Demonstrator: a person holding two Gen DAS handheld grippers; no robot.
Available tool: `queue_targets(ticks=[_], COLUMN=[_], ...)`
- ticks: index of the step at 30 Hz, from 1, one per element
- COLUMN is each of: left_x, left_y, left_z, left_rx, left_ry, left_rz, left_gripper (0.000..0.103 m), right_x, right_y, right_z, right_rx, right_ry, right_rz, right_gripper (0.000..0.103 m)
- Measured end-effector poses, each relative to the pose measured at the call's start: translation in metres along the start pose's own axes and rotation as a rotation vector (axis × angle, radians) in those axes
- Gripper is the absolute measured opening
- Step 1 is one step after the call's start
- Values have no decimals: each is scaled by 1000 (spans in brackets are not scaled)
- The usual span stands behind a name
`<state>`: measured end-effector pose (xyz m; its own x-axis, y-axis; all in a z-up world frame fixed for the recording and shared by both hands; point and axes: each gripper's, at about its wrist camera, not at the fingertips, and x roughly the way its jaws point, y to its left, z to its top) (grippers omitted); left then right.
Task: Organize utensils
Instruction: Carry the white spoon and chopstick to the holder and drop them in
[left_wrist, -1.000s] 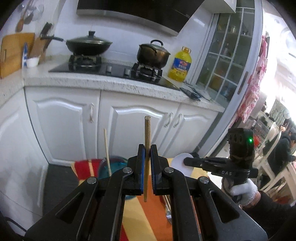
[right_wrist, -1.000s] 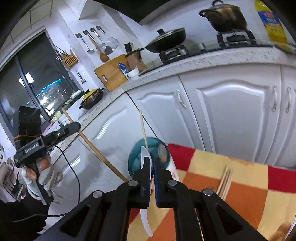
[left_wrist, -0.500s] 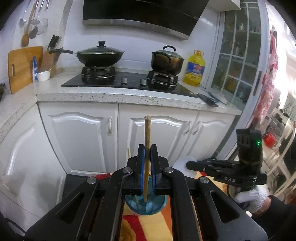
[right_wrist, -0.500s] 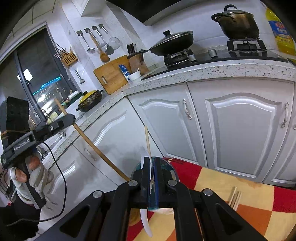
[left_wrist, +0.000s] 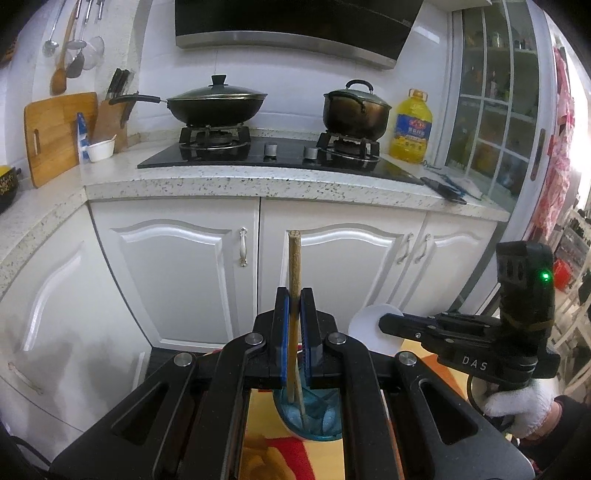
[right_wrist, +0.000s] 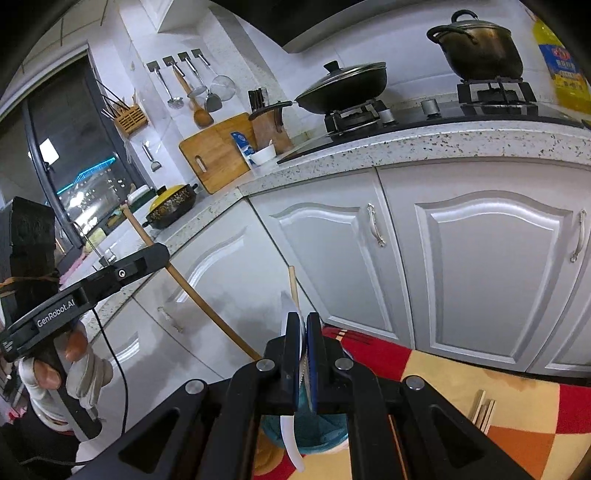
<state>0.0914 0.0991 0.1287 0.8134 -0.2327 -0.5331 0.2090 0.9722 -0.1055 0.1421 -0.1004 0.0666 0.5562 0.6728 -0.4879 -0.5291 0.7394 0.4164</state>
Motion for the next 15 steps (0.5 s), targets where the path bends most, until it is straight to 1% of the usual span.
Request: queue_targets(ticks=[4, 9, 13, 15], left_x=[10, 22, 27, 31], left_y=[-2, 0, -3, -5], left_z=[-9, -20, -32, -38], left_rx=[19, 0, -8, -10], left_ry=[9, 43, 64, 77], left_rz=[23, 16, 5, 4], left_gripper=[4, 4, 4, 4], right_x=[9, 22, 32, 37], right_y=[7, 11, 15, 14], right_z=[-2, -8, -21, -29], right_rx=[-22, -41, -87, -100], right_ry=[-33, -62, -79, -71], right_rz=[-19, -65, -128, -147], right_gripper=[3, 3, 3, 3])
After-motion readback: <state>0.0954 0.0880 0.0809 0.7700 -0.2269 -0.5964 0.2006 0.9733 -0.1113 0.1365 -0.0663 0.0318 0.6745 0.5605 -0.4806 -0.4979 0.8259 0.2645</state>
